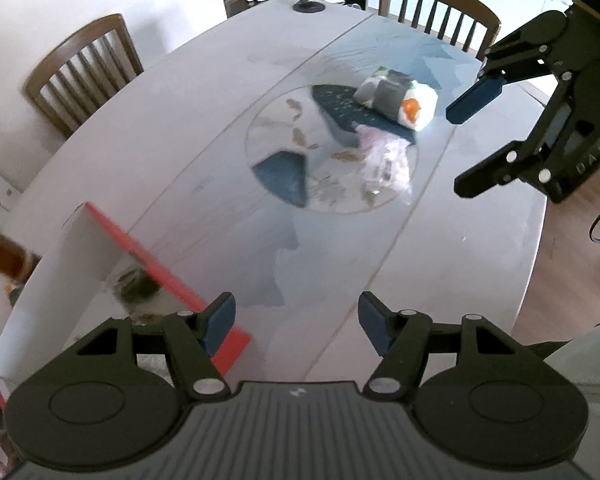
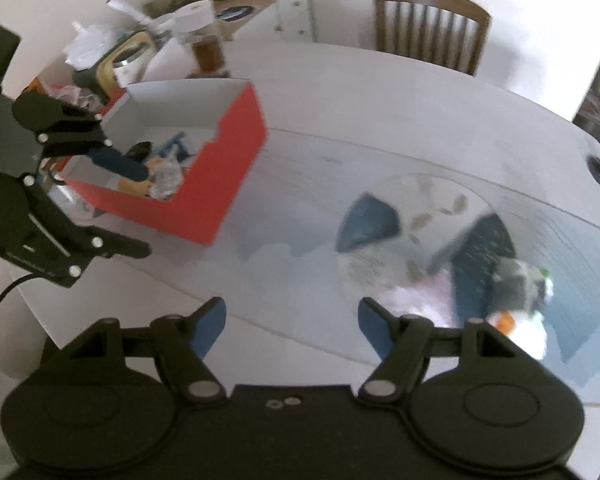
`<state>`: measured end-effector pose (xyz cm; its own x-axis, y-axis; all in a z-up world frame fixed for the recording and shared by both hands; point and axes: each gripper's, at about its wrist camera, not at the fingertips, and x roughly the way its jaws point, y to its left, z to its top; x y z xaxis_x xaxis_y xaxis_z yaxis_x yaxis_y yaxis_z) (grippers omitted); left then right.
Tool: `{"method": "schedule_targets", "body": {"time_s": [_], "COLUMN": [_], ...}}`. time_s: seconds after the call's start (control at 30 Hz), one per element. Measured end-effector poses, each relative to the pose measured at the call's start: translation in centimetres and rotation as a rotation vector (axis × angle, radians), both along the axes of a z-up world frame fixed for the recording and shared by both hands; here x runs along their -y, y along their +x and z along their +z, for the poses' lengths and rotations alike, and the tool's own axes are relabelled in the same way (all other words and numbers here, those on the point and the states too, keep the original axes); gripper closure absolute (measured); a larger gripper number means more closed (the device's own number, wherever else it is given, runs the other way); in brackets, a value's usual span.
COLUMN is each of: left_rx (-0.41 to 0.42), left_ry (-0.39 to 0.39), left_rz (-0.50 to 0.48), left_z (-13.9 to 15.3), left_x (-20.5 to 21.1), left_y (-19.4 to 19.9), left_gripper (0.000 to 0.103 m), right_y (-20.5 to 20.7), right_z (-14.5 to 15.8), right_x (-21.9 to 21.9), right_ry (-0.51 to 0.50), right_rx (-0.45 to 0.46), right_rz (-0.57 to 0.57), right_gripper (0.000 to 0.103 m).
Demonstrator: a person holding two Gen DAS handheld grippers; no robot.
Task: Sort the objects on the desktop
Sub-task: 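Open both tools and withdraw them from the box back over the table, then close the left tool on the pink printed bag while the right tool grasps the white-green paper bag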
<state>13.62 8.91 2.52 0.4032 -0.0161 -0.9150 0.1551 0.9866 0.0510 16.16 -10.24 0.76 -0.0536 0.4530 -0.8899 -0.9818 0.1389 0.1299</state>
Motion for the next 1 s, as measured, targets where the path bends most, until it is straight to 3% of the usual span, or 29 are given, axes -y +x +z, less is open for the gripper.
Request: {"method": "schedule_targets", "body": {"time_s": [0.27, 0.33, 0.47, 0.57, 1.0], "left_rx": [0.011, 0.01, 0.021, 0.036, 0.045], "left_ry": [0.004, -0.005, -0.009, -0.015, -0.075], "left_rz": [-0.04, -0.048, -0.057, -0.054, -0.011], "left_z": [-0.7, -1.0, -1.4, -1.7, -4.4], "left_x": [3.6, 4.3, 6.0, 7.1, 9.9], "left_y": [2.2, 2.9, 4.3, 5.5, 11.1], "left_gripper": [0.024, 0.016, 0.013, 0.001, 0.0], "right_y": [4.7, 5.7, 7.8, 9.3, 17.0], "right_z": [-0.7, -0.8, -1.3, -1.7, -4.6], "right_x": [3.9, 4.7, 5.9, 6.7, 6.5], "right_ry": [-0.025, -0.028, -0.034, -0.034, -0.041], "right_rx": [0.016, 0.021, 0.023, 0.02, 0.04], "right_rz": [-0.092, -0.108, -0.144, -0.162, -0.261], "right_gripper": [0.029, 0.029, 0.028, 0.027, 0.02]}}
